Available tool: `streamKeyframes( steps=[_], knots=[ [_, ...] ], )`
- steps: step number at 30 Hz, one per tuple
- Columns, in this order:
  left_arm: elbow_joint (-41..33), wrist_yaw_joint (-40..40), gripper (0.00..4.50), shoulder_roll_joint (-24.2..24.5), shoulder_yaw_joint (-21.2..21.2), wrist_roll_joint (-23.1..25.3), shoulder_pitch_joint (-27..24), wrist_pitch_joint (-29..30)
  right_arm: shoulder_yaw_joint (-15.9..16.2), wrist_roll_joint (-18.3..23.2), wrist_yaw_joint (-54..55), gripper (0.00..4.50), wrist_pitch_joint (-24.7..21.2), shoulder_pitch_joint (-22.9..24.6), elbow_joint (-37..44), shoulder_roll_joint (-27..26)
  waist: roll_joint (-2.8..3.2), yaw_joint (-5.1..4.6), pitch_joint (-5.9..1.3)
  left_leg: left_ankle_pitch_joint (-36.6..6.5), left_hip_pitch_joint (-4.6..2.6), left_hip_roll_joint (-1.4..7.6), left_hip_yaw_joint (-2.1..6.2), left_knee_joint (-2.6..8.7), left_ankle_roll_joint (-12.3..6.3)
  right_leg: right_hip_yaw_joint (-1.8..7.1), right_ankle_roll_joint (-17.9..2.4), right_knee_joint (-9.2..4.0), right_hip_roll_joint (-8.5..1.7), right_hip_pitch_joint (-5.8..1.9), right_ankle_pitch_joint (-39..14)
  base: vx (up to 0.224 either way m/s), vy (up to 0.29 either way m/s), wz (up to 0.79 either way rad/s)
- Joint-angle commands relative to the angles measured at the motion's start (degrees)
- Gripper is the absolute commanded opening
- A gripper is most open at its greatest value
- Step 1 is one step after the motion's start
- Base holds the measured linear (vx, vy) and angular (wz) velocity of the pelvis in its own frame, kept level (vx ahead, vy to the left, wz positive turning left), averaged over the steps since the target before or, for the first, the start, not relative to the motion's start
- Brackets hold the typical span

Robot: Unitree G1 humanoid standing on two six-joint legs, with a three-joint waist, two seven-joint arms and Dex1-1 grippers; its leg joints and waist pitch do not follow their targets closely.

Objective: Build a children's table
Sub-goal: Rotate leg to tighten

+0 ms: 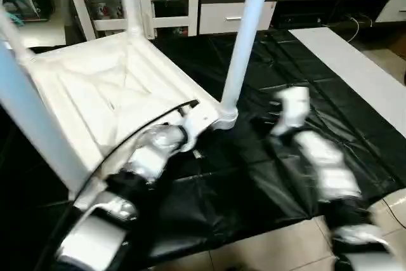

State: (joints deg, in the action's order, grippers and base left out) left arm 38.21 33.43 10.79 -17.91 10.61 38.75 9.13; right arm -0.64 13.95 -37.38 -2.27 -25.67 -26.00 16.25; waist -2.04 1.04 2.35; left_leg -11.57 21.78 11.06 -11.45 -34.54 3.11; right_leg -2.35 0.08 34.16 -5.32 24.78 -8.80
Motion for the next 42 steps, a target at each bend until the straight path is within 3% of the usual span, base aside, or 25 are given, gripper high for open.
streamKeyframes(
  steps=[1,3,4,7,9,10,12,13,14,18,19,23,32,42],
  knots=[
    [-1.0,5.1,0.00,2.3,-1.3,-1.1,-2.7,-3.1,3.3,0.8,-9.8,4.03,-4.3,3.5,6.6,5.6,-0.55,0.28,-3.48,-10.8,-0.66,1.89,0.77,4.06,-5.26,1.48,-11.2,-4.07,-2.07,-3.45,-13.9,0.000,0.000,0.00],
    [-1.6,6.6,0.00,2.9,-1.4,-1.5,-3.2,-3.4,4.0,0.9,-11.4,4.19,-4.8,4.5,7.9,7.2,-0.56,0.36,-3.41,-11.2,-0.53,1.97,0.76,4.08,-5.45,1.57,-11.2,-4.07,-2.19,-3.40,-14.1,0.000,0.000,0.00],
    [-4.4,13.1,0.00,4.9,-2.2,-3.6,-5.2,-5.1,4.7,1.5,-15.4,4.27,-5.5,6.2,9.3,10.6,-0.56,0.29,-3.33,-12.4,-0.48,1.84,0.82,4.15,-5.16,1.47,-11.0,-4.34,-2.32,-3.39,-16.5,0.000,0.000,0.00],
    [-8.4,21.8,0.00,7.7,-3.8,-6.3,-7.8,-7.4,5.2,3.4,-20.0,4.44,-7.3,7.6,11.2,13.4,-0.52,0.35,-3.13,-14.5,-0.65,2.18,0.93,4.37,-4.25,1.68,-10.4,-4.64,-2.45,-3.06,-20.1,0.000,0.000,0.00],
    [-11.1,27.9,0.00,9.7,-5.3,-7.8,-9.3,-7.6,5.7,4.5,-23.4,4.44,-9.1,8.2,13.0,14.8,-0.33,0.35,-3.14,-14.9,-0.87,2.26,0.89,4.50,-4.07,1.70,-10.5,-4.61,-2.29,-2.78,-20.0,0.000,0.000,0.00],
    [-12.4,30.5,0.00,10.6,-6.0,-8.5,-10.1,-7.4,6.4,4.9,-25.6,4.44,-10.3,8.4,13.8,15.6,-0.08,0.64,-3.11,-15.7,-1.36,2.36,0.76,4.53,-3.51,1.74,-10.8,-4.62,-2.17,-2.42,-19.6,0.000,0.000,0.00],
    [-13.9,33.5,0.00,11.5,-6.4,-9.6,-10.8,-6.7,7.4,4.4,-27.5,4.44,-10.5,8.2,14.1,16.4,-0.05,0.97,-2.95,-16.1,-1.78,2.56,0.60,4.64,-3.01,1.87,-11.4,-4.50,-2.11,-2.07,-18.5,0.000,0.000,0.00],
    [-15.0,35.4,0.00,12.2,-6.8,-10.2,-11.1,-6.1,8.2,4.0,-29.0,4.44,-10.5,7.7,14.1,16.9,-0.33,1.02,-2.79,-16.7,-1.94,2.55,0.45,4.66,-2.83,1.89,-11.5,-4.66,-2.06,-1.87,-19.0,0.000,0.000,0.00],
    [-15.7,36.5,0.00,12.6,-7.1,-10.5,-11.2,-5.8,8.8,3.9,-30.0,4.44,-10.3,7.4,14.0,17.0,-0.09,1.07,-2.80,-17.6,-2.06,2.58,0.54,4.81,-1.91,1.98,-11.6,-4.51,-2.22,-2.10,-19.7,0.000,0.000,0.00],
    [-16.5,37.3,0.00,13.2,-7.2,-10.2,-11.1,-5.6,10.9,3.4,-32.3,4.44,-9.9,5.8,13.6,16.7,-0.33,1.07,-3.06,-14.8,-1.54,2.44,0.66,4.84,-1.98,1.95,-11.7,-3.92,-2.33,-2.78,-16.4,0.000,0.000,0.00],
    [-16.1,37.2,0.00,13.1,-7.0,-9.6,-10.8,-5.9,12.9,2.2,-34.0,4.44,-9.4,4.8,12.6,16.5,-0.38,1.05,-3.16,-13.8,-1.45,2.39,0.65,4.71,-2.24,1.95,-11.8,-3.78,-2.40,-2.91,-15.4,0.000,0.000,0.00],
    [-15.9,37.7,0.00,13.0,-6.8,-9.5,-10.6,-5.8,14.8,0.3,-35.5,4.44,-8.1,3.5,10.6,15.7,-0.42,1.02,-3.07,-13.6,-1.36,2.35,0.63,4.63,-2.27,1.98,-11.7,-3.96,-2.56,-2.95,-16.7,0.000,0.000,0.00],
    [-16.1,38.2,0.00,13.4,-7.2,-9.3,-10.6,-5.2,17.1,-2.1,-36.7,3.52,-3.6,-1.5,2.8,11.8,-0.36,0.82,-3.35,-11.6,-1.38,2.28,0.56,4.40,-2.59,1.92,-13.3,-3.38,-2.43,-3.15,-12.8,0.000,0.000,0.00],
    [-16.1,38.3,0.00,13.5,-7.5,-9.0,-10.8,-4.8,18.7,-3.9,-38.9,2.71,-0.7,-3.0,-1.8,10.7,-0.49,0.88,-3.42,-10.9,-1.42,2.28,0.50,4.26,-3.20,1.88,-13.8,-3.21,-2.39,-3.28,-12.2,0.000,0.000,0.00]
  ],
)
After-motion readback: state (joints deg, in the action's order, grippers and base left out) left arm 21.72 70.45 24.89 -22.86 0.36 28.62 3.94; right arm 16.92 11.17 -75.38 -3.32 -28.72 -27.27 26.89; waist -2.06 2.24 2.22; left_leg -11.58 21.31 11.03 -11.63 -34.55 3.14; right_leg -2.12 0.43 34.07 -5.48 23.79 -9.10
